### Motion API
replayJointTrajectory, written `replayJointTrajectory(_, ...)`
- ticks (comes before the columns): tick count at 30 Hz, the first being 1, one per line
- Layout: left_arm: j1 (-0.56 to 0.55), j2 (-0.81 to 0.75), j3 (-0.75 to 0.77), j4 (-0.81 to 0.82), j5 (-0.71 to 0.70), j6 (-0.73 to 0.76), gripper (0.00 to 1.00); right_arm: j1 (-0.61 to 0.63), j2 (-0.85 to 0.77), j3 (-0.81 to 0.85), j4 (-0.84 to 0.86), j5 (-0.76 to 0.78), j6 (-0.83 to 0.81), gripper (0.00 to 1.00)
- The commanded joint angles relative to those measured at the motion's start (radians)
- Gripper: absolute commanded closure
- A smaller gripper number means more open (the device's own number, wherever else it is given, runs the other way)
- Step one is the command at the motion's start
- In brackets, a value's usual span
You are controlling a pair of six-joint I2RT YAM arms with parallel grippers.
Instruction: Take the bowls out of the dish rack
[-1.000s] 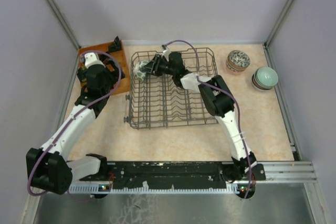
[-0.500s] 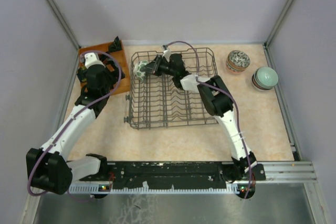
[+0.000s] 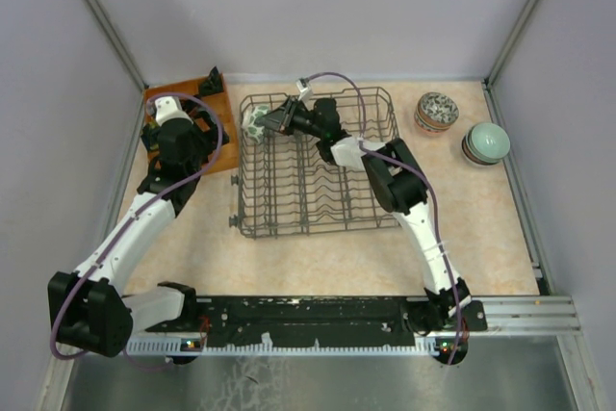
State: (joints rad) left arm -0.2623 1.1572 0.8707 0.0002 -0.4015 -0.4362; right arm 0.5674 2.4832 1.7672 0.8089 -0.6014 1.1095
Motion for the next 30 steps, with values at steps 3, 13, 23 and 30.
replayJointTrajectory(3, -0.001, -0.008, 0.0, 0.011, -0.011, 0.01, 0.01, 0.0, -0.07, 0.024, 0.186, -0.034, 0.039, 1.0)
replayJointTrajectory(13, -0.002, -0.016, 0.004, 0.001, -0.022, 0.009, 0.01, -0.004, -0.136, -0.009, 0.223, -0.038, 0.037, 1.0)
replayJointTrajectory(23, -0.002, -0.028, 0.01, -0.006, -0.043, 0.009, 0.01, -0.013, -0.237, -0.058, 0.255, -0.043, 0.034, 1.0)
replayJointTrajectory(30, -0.002, -0.046, 0.022, -0.012, -0.06, 0.01, 0.01, -0.034, -0.373, -0.141, 0.192, -0.019, -0.034, 1.0)
